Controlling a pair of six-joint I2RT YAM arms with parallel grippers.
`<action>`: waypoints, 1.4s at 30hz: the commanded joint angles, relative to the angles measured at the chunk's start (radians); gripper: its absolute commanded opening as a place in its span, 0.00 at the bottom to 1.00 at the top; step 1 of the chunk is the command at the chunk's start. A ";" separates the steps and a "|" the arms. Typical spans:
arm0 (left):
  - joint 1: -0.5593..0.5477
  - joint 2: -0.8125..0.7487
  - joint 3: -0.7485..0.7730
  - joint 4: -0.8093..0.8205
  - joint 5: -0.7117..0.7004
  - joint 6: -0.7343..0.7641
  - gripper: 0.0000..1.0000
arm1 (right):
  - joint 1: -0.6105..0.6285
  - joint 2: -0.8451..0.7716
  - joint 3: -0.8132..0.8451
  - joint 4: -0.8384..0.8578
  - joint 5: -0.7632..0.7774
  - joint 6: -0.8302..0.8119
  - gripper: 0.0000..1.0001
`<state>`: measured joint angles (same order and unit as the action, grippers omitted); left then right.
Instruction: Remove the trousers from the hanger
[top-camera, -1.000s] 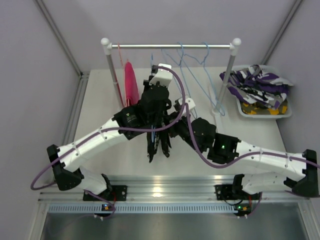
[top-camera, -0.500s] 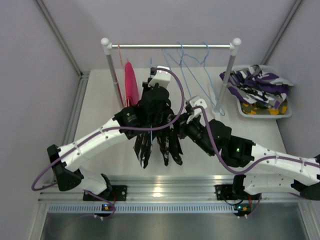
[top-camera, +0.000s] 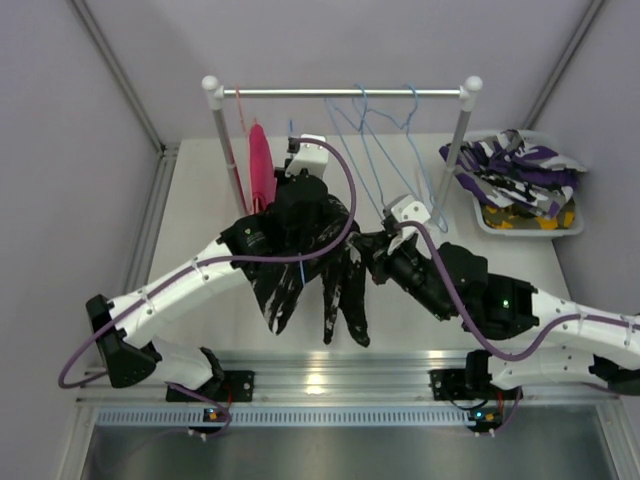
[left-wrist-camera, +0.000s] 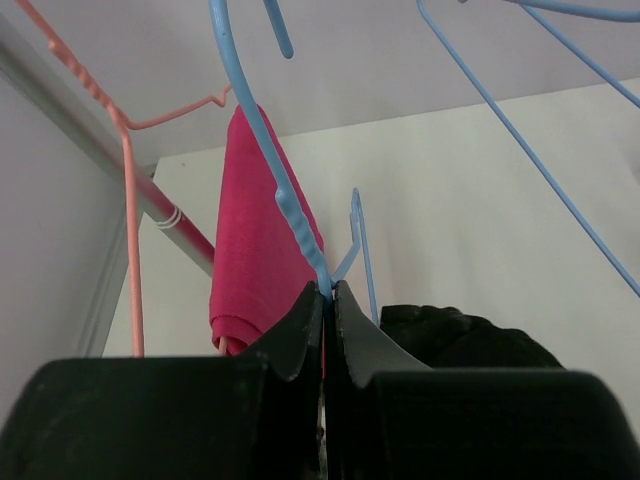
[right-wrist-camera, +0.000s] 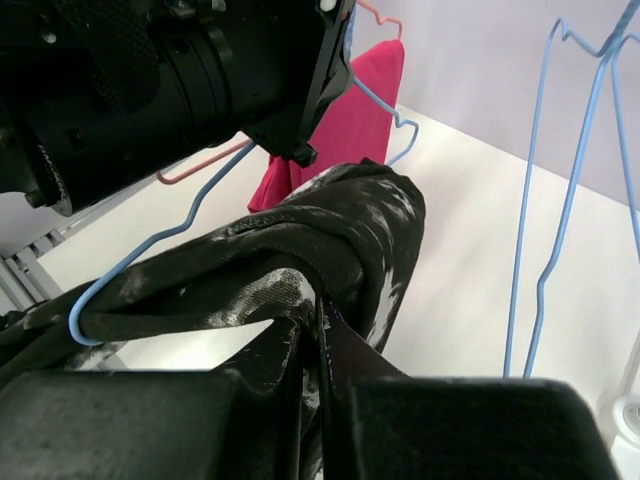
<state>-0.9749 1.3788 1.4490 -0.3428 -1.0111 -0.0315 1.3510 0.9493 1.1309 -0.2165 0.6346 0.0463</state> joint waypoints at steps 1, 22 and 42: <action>0.019 -0.043 -0.013 0.005 -0.018 0.008 0.00 | 0.014 -0.098 0.115 0.071 0.079 -0.023 0.00; 0.024 -0.083 -0.076 0.010 -0.026 0.012 0.00 | 0.025 -0.265 -0.040 -0.013 0.028 0.099 0.00; 0.025 -0.095 -0.111 0.030 -0.040 0.012 0.00 | 0.023 -0.498 0.134 -0.328 0.048 0.021 0.00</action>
<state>-0.9535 1.3155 1.3403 -0.3244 -1.0298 -0.0353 1.3663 0.4984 1.1702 -0.5793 0.6731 0.0975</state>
